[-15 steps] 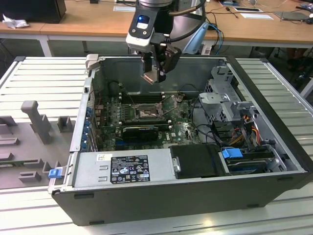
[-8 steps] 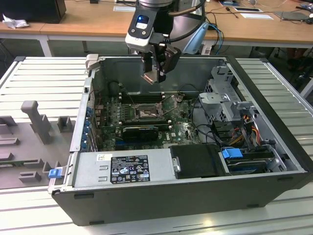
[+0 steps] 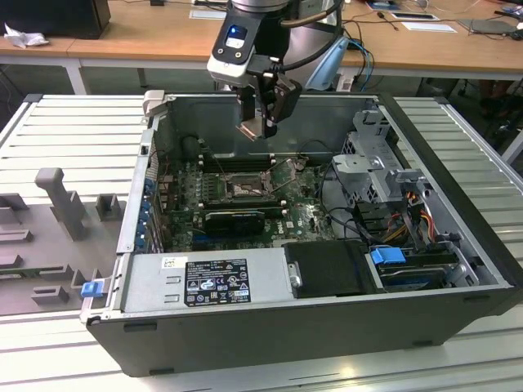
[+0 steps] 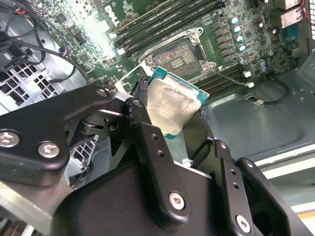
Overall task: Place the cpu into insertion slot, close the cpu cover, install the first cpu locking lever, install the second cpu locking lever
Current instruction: 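Place the cpu into insertion slot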
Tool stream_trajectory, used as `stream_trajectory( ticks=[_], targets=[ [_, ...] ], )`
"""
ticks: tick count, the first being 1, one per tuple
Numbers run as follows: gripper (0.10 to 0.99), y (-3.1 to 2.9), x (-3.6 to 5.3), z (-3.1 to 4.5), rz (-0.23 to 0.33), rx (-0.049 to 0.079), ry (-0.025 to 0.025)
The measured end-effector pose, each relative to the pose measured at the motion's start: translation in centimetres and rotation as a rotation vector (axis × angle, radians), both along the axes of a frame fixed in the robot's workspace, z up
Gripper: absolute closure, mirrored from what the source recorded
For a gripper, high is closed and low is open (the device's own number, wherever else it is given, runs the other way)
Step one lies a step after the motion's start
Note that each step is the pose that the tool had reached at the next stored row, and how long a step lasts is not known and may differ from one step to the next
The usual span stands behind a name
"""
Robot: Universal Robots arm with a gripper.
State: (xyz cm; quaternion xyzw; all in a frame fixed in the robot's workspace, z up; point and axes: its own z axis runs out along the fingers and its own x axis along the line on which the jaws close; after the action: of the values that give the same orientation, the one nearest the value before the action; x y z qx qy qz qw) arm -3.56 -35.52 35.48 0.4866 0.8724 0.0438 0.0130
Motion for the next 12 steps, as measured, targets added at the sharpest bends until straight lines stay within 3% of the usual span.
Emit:
stream_trajectory(
  ticks=[6, 12],
  targets=[
    [0.557, 0.0, 0.0, -0.09, -0.077, 0.0, 0.0001],
    [0.557, 0.0, 0.0, -0.31, -0.106, 0.0, 0.0]
  ],
)
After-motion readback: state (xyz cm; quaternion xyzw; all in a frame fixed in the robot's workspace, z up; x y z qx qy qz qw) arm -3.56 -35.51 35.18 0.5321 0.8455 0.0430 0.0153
